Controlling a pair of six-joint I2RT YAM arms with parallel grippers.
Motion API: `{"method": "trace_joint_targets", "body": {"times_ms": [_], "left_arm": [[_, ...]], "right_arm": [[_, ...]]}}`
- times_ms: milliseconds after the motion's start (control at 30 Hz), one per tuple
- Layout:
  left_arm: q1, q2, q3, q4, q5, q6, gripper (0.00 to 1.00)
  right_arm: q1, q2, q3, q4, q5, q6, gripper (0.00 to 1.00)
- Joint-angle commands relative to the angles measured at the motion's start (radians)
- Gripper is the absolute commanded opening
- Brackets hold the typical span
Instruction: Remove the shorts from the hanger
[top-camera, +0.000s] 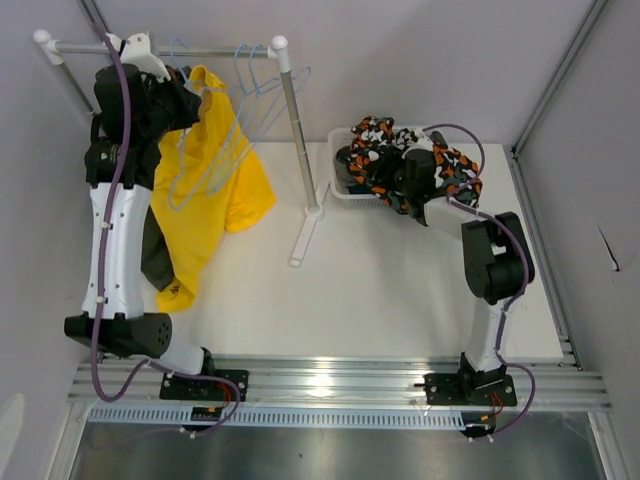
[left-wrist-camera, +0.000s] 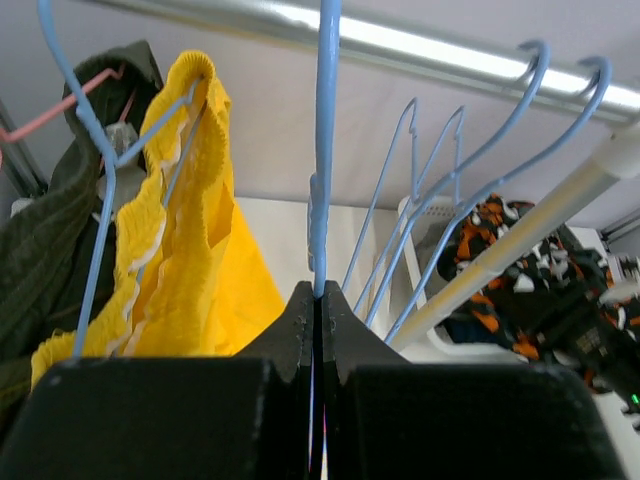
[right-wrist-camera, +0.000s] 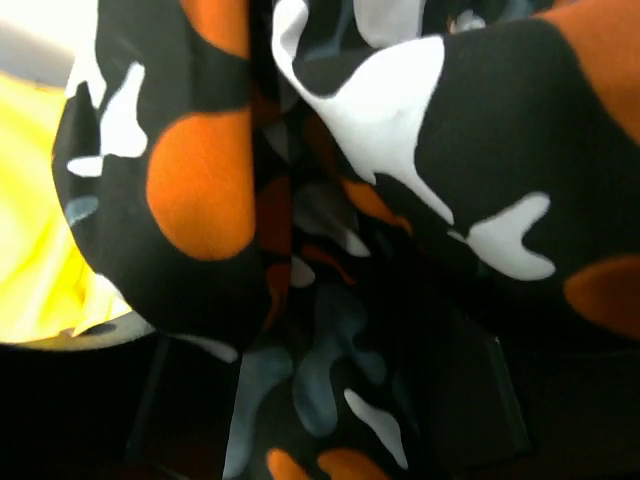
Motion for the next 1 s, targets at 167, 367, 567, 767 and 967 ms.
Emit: {"method": "trace_joint_targets", "body": {"times_ms": [167, 367, 567, 767, 967], "left_arm": [[-0.066, 0.202, 0.257, -0.022, -0.013, 0.000, 0.00], [-0.113, 0.325, 0.410, -0.073, -0.054, -0.011, 0.00], [-0.127, 0.299, 0.365, -0.088, -0.094, 0.006, 0.48], [-0.127, 0.264, 0.357, -0.128, -0.143, 0.035, 0.86], [-0.127, 0.212, 0.355, -0.144, -0.153, 0.035, 0.99]], "right_arm": [[0.122, -0.328, -0.422, 0.160, -0.090, 0.086, 0.82], [0.264, -0.461, -0.613, 0.192, -0.056, 0.099, 0.99], [0.409, -0.503, -0.660, 0.080, 0.008, 0.033, 1.00], [0.388, -0.549, -0.664, -0.019, 0.059, 0.025, 0.99], [0.267, -0.511, -0.297, -0.495, 0.339, -0.030, 0.99]]}}
